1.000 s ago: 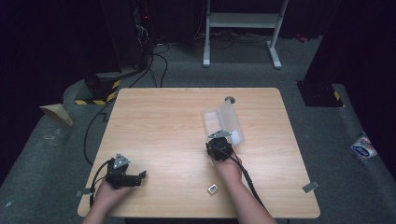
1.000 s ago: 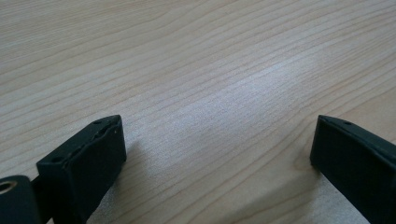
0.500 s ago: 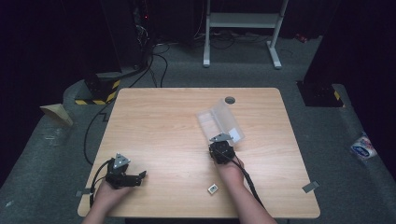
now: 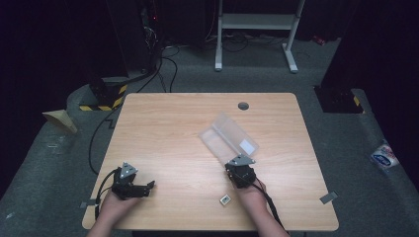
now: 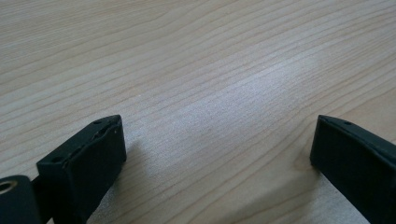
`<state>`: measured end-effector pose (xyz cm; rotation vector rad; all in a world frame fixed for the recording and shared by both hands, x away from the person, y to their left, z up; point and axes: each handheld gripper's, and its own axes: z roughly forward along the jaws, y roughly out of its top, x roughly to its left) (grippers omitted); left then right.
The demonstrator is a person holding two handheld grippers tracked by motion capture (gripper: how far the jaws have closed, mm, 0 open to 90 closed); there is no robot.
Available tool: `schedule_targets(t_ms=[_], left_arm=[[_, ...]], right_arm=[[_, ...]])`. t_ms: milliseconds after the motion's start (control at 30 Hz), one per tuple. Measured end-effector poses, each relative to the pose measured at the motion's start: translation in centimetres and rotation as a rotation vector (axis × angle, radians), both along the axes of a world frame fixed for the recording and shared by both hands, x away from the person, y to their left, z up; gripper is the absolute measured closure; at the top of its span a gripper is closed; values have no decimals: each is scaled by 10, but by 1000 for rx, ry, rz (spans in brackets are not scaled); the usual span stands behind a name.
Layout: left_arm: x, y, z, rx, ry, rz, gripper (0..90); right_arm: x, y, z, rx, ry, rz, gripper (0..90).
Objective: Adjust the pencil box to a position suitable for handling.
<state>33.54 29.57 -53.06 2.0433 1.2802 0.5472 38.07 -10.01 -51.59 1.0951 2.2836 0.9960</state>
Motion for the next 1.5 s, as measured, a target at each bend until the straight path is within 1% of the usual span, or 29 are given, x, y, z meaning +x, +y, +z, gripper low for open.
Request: schedule_targets(t_ms=[233, 367, 400, 500, 567, 600, 633, 700, 767, 800, 900, 933, 1033, 1233, 1300, 1500], left_arm=[[-1, 0, 0, 1, -2, 7, 46], [-2, -1, 0, -6, -3, 18, 49], [-2, -1, 0, -6, -3, 19, 49], [-2, -1, 0, -6, -3, 19, 49], [-2, -1, 0, -6, -3, 17, 50], [-2, -1, 0, -5, -3, 17, 50], [-2, -1, 0, -5, -3, 16, 49], [-2, -1, 0, -5, -3, 17, 49], [-2, -1, 0, -5, -3, 18, 50], [-2, -1, 0, -5, -3, 18, 50], [-2, -1, 0, -6, -4, 20, 52], [-2, -1, 0, -6, -4, 20, 53], [-2, -1, 0, -4, -5, 18, 53], [-1, -1, 0, -4, -5, 18, 53], [-1, -1, 0, -4, -5, 18, 54], [-1, 0, 0, -4, -5, 17, 54]], right_arm=[[-24, -12, -2, 10, -24, 34, 870], [-31, -17, -1, 24, -27, 38, 863], [-31, -18, -1, 34, -21, 37, 850], [-33, -20, 0, 53, -20, 48, 773], [-35, -22, 4, 73, -39, 43, 728], [-36, -25, 7, 84, -58, 28, 722], [-36, -27, 9, 91, -67, 13, 721], [-35, -32, 11, 105, -89, -21, 727], [-33, -36, 10, 96, -89, -48, 741], [-31, -37, 9, 90, -82, -58, 744], [-27, -40, 4, 71, -63, -74, 745], [-26, -40, 2, 62, -64, -77, 745], [-23, -42, -1, 55, -57, -85, 743], [-19, -47, -2, 53, -59, -112, 733], [-18, -49, -2, 42, -64, -126, 725], [-11, -64, -2, 40, -72, -166, 711]])
